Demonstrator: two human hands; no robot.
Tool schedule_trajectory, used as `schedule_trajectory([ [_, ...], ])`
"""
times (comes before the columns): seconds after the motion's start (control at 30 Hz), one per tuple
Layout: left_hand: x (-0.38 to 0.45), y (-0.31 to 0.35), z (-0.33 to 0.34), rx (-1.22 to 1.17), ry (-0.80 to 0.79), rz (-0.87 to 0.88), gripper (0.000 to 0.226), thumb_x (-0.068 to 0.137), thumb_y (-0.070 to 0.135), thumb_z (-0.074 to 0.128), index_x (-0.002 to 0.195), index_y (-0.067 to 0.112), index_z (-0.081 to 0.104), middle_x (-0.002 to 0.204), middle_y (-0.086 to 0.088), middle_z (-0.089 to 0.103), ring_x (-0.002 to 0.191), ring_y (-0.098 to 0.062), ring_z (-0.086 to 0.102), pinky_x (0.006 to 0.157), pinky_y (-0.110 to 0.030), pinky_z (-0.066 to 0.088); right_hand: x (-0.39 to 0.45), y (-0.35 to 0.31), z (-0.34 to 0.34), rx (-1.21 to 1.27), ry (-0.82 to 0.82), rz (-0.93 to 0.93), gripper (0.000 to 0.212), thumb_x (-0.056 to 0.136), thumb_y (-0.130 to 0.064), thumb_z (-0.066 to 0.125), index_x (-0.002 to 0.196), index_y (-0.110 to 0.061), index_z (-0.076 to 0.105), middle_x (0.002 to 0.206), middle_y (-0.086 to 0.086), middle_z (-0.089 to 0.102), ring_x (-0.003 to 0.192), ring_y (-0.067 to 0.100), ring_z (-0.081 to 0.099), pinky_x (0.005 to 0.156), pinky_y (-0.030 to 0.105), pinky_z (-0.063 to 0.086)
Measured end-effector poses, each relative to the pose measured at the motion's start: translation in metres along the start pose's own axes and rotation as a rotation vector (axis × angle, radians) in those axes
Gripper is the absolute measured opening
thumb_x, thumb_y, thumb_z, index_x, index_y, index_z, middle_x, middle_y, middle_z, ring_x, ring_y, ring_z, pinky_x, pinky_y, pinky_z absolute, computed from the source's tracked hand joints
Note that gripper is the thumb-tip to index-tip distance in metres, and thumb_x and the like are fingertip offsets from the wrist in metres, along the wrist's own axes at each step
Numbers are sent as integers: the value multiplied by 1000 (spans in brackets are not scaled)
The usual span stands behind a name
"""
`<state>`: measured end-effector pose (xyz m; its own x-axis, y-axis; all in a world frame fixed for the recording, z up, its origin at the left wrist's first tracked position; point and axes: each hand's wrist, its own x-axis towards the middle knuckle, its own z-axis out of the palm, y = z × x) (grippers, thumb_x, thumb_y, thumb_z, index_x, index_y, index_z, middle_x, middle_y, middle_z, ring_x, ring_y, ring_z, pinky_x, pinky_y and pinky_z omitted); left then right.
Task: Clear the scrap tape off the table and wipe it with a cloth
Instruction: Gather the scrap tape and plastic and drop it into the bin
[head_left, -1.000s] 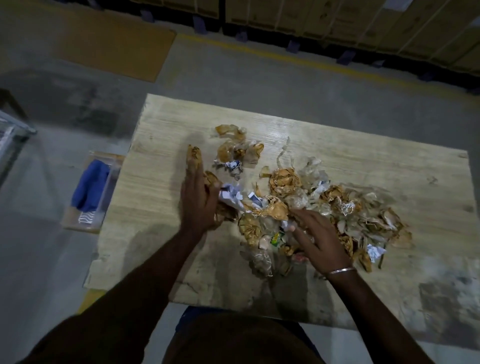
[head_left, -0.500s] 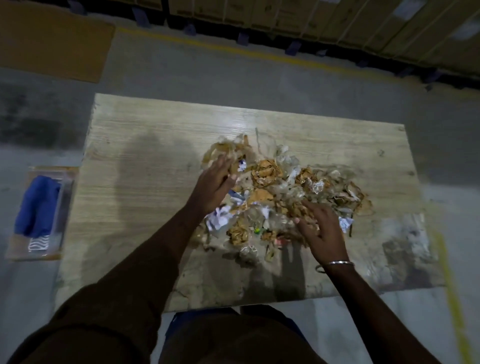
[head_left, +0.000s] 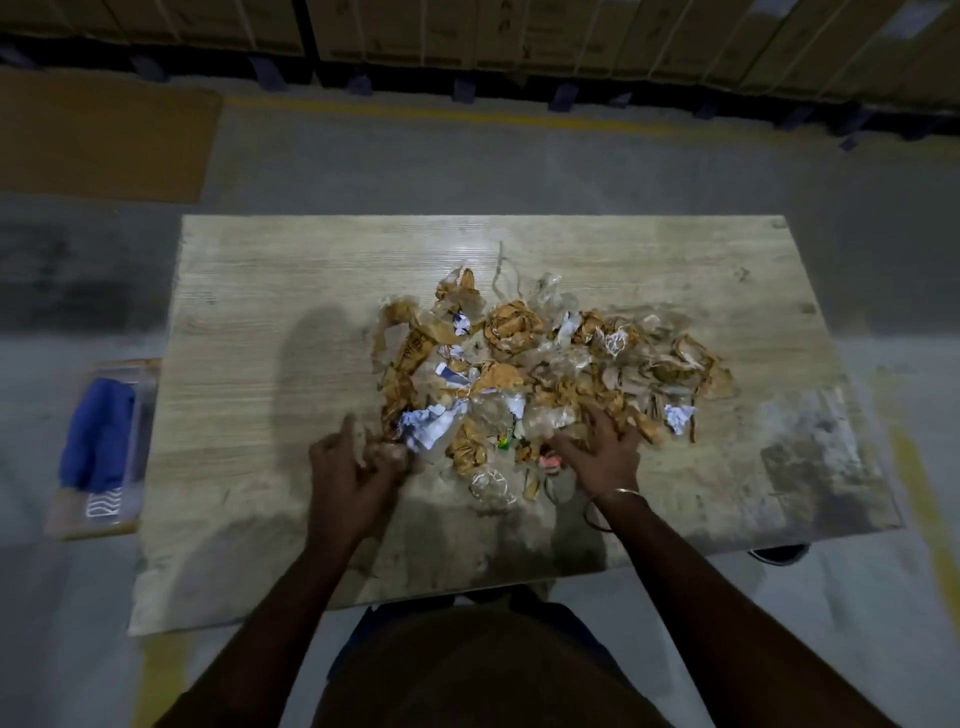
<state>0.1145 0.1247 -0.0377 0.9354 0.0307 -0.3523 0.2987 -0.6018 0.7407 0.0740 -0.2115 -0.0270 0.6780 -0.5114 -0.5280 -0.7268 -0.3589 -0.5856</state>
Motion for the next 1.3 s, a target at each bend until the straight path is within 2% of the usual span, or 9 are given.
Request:
schedule_trajectory([
  [0.2,6,38,60,-76,-80,69,84,84,47,75,156,18,44,137,-16,43,119,-22,52,92,-24,45,-6,-40,36,18,-42,-19,58,80,-37,84,133,-25,63,137,6,33,111,27,55,97,30,48],
  [0.3,4,66,77,-106,-102,40,74,87,46,72,152,18,48,140,-14,47,124,-26,56,100,-34,50,-3,-47,51,90,-70,-82,52,72,-48,81,117,-22,71,118,7,61,109,24,62,91,38,53],
  [0.37,-5,83,83,-160,-100,78,75,88,54,62,153,20,46,151,-15,44,133,-31,55,104,-44,54,-7,-54,51,129,-77,-75,57,78,-44,78,126,-13,70,123,5,65,115,23,61,100,40,52],
  [0.5,-13,113,83,-301,-69,106,68,101,30,66,161,17,35,146,-11,46,131,-27,55,102,-37,52,-9,-57,38,299,-14,-122,64,71,-58,71,125,-23,69,126,4,71,116,26,67,100,52,56],
  [0.63,-6,147,86,-371,-115,211,64,101,31,68,158,19,40,147,-6,51,130,-20,56,102,-33,54,-9,-67,1,294,101,-243,54,75,-55,64,114,-18,70,113,7,71,103,28,68,87,47,57],
  [0.83,31,182,106,-103,-217,223,82,99,40,71,166,23,27,160,-14,35,142,-28,48,101,-26,37,35,-73,-40,77,157,-260,59,86,-36,77,138,-11,63,136,19,59,125,33,59,100,37,47],
  [1.0,39,162,102,109,-191,264,93,93,37,76,167,27,21,165,-15,30,142,-32,48,107,-44,50,53,-69,-62,-11,40,-343,69,86,-28,79,151,-22,54,145,18,57,134,32,55,106,35,46],
  [1.13,-2,121,80,114,4,339,77,95,30,73,162,32,35,157,-6,41,124,-25,61,87,-39,60,42,-39,-100,-106,120,-574,66,95,-18,69,156,-29,46,151,11,47,135,23,49,99,28,42],
  [1.3,-62,76,83,230,-53,99,99,85,56,79,164,31,25,138,1,42,102,-10,59,77,-37,57,79,23,-148,-149,188,-555,68,89,-33,58,154,-16,47,138,18,50,128,33,50,101,26,38],
])
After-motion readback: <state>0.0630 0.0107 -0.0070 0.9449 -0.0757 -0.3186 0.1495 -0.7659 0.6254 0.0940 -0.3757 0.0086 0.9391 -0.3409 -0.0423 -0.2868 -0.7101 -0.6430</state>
